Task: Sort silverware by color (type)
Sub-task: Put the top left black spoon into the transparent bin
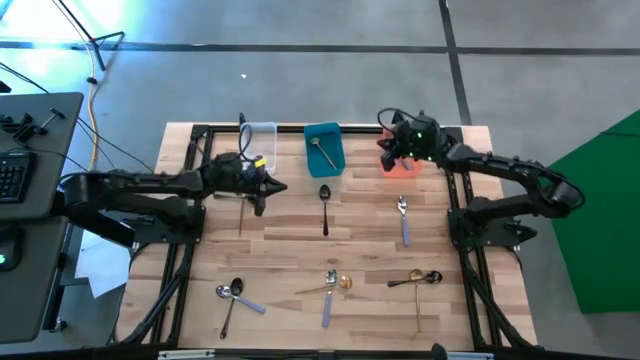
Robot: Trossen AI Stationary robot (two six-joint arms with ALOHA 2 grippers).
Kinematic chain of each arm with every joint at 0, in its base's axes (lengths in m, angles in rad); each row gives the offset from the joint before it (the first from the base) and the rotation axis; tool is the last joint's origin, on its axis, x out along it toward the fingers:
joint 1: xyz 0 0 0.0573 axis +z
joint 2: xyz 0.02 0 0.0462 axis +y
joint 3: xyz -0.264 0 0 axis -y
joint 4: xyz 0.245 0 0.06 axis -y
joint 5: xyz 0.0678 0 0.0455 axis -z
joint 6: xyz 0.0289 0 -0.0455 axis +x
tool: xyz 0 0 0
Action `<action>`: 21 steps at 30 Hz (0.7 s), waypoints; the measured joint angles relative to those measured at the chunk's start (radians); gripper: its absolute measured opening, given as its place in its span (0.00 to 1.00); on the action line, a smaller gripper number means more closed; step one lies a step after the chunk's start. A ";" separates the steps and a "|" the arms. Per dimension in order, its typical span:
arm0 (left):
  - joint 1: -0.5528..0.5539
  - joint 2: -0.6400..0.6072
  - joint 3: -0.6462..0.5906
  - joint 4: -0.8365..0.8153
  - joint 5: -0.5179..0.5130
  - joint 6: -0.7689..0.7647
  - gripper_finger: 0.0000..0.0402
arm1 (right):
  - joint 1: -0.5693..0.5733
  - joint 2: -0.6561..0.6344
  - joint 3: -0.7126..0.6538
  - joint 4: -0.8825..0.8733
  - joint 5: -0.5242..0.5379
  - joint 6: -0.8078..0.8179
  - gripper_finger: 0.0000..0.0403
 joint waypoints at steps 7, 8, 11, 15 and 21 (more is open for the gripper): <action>-0.018 -0.032 0.298 -0.684 -0.109 0.110 0.00 | 0.152 -0.147 -0.169 0.283 -0.002 -0.020 0.02; -0.018 -0.022 0.332 -0.753 -0.112 0.120 0.00 | 0.169 -0.169 -0.188 0.308 -0.001 -0.022 0.01; -0.016 0.005 0.404 -0.953 -0.113 0.140 0.00 | 0.212 -0.235 -0.227 0.336 0.000 -0.068 0.00; -0.003 0.053 0.427 -1.157 -0.152 0.122 0.00 | 0.234 -0.316 -0.231 0.330 0.000 -0.114 0.01; 0.033 0.143 0.374 -1.246 -0.262 0.132 0.09 | 0.267 -0.391 -0.231 0.296 -0.006 -0.140 0.01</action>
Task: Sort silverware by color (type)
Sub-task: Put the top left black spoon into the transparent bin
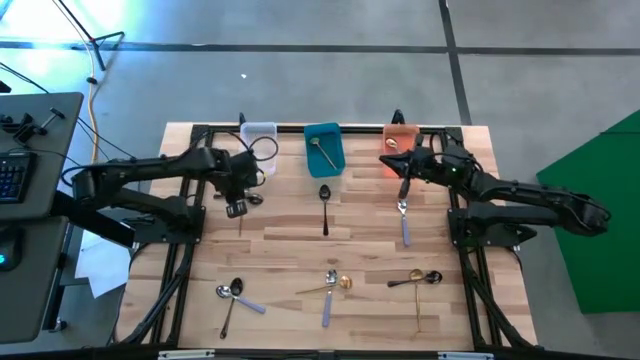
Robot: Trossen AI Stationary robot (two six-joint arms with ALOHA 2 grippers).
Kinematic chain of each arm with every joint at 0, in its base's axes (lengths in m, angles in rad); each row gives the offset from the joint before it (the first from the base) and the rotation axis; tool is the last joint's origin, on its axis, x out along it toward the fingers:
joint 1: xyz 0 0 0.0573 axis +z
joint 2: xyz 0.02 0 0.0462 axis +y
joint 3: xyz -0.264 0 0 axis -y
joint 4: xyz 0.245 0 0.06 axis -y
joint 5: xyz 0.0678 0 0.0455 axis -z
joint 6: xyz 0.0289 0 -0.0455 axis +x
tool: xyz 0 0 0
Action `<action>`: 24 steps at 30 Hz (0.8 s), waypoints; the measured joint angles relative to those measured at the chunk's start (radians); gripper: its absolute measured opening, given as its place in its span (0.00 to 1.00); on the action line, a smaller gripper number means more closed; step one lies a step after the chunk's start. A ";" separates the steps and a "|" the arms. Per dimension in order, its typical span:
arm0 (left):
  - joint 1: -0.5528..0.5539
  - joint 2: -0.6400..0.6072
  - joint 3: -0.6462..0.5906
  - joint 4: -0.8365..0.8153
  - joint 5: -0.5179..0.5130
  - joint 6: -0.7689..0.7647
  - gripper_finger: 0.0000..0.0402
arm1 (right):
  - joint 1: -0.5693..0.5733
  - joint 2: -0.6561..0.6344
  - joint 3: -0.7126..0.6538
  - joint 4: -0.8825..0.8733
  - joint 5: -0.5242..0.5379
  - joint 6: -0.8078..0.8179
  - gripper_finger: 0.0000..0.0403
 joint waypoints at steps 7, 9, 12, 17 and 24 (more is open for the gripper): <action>0.069 0.119 -0.007 0.013 -0.051 0.069 0.26 | 0.032 -0.012 0.000 -0.018 0.000 -0.037 0.01; 0.080 0.152 -0.007 0.019 -0.051 0.093 0.30 | 0.035 -0.012 0.000 -0.018 -0.001 -0.038 0.01; 0.084 0.204 -0.007 0.020 -0.065 0.142 0.33 | 0.035 -0.012 0.000 -0.018 -0.001 -0.050 0.01; 0.084 0.277 -0.007 0.027 -0.111 0.185 0.32 | 0.035 -0.012 0.000 -0.019 -0.001 -0.060 0.01; 0.106 0.342 -0.022 0.096 -0.105 0.191 0.29 | 0.035 -0.012 0.000 -0.024 -0.001 -0.063 0.01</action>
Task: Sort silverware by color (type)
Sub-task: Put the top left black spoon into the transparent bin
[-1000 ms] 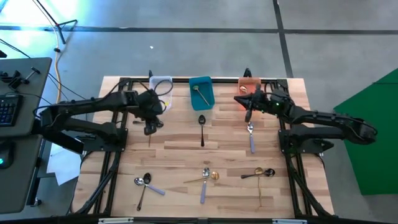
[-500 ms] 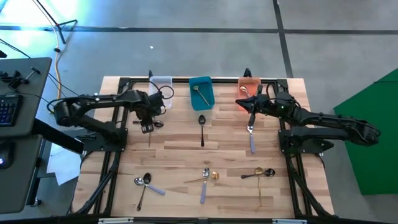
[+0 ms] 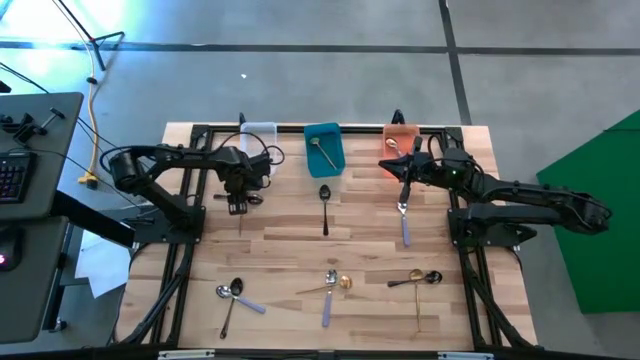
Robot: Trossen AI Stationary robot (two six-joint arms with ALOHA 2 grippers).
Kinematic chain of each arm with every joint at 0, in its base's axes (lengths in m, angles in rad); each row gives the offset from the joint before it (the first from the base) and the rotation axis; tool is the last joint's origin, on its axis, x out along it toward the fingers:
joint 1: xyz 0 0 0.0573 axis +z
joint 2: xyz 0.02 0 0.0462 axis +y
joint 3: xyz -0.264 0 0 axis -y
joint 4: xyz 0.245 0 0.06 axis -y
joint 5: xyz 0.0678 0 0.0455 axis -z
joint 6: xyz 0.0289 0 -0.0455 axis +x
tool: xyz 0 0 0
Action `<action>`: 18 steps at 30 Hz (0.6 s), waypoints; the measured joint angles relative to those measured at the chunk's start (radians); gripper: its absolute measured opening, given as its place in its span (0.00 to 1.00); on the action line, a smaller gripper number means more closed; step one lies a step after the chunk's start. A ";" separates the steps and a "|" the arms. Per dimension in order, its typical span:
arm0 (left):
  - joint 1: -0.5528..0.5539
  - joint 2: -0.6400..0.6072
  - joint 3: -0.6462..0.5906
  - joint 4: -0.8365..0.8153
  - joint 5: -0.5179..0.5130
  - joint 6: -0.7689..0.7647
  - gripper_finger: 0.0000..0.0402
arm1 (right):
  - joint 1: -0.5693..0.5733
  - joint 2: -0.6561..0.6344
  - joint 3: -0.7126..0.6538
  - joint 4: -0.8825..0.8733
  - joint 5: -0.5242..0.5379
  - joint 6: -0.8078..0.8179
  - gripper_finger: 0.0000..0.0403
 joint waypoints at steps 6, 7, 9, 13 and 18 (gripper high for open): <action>0.026 -0.003 -0.038 0.043 0.037 0.004 0.28 | 0.000 0.000 0.000 -0.001 0.000 0.002 0.01; 0.029 -0.002 -0.039 0.040 0.036 0.004 0.27 | 0.000 0.000 0.000 -0.001 0.000 0.003 0.01; 0.029 -0.008 -0.041 0.039 0.037 0.004 0.23 | 0.000 0.000 0.000 -0.001 0.000 0.002 0.01; 0.028 -0.024 -0.041 0.039 0.043 0.004 0.10 | 0.000 0.000 0.000 -0.001 0.000 0.000 0.01; 0.029 -0.056 -0.036 0.018 0.011 -0.001 0.02 | 0.000 0.000 0.000 -0.001 0.000 0.000 0.01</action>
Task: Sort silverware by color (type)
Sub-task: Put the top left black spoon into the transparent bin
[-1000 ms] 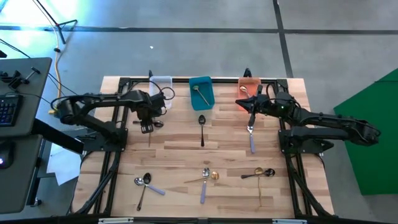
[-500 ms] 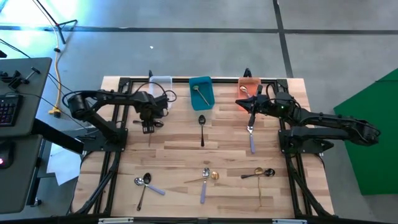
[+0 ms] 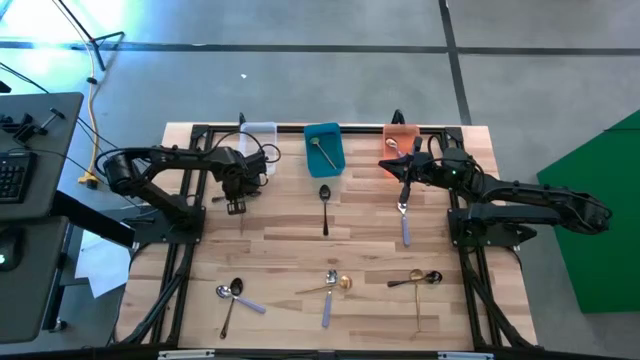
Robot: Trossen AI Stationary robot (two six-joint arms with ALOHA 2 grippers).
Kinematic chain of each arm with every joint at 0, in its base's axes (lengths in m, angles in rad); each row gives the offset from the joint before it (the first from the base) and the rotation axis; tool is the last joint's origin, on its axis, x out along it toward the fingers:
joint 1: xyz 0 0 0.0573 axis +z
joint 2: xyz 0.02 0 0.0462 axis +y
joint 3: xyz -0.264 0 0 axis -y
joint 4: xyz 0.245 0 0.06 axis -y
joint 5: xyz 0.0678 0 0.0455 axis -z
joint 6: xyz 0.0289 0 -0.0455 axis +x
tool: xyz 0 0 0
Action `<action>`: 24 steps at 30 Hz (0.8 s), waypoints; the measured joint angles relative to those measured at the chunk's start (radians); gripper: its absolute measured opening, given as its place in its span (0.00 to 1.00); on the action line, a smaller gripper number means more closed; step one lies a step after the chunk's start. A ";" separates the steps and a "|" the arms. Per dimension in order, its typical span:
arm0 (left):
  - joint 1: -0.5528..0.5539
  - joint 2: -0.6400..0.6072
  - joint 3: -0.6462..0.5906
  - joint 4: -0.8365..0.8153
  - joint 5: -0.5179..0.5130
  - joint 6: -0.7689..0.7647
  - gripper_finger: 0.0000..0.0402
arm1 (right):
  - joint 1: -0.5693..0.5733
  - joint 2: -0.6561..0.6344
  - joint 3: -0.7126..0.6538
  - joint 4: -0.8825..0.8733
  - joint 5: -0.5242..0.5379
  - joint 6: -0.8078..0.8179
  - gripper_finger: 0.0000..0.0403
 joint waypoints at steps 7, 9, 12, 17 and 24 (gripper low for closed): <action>-0.001 -0.080 0.106 -0.114 0.068 -0.122 0.01 | 0.000 0.000 0.000 0.000 0.000 0.000 0.01; -0.001 -0.107 0.148 -0.141 0.090 -0.179 0.01 | 0.000 0.000 0.000 0.000 0.000 0.000 0.01; 0.002 -0.143 0.220 -0.180 0.104 -0.279 0.01 | 0.000 0.000 0.000 0.000 0.000 0.000 0.01; 0.091 -0.152 0.351 -0.161 0.149 -0.359 0.01 | 0.000 0.000 0.000 0.000 0.000 0.000 0.01; 0.268 -0.010 0.519 -0.083 0.144 -0.328 0.01 | 0.000 0.000 0.000 0.000 0.000 0.000 0.01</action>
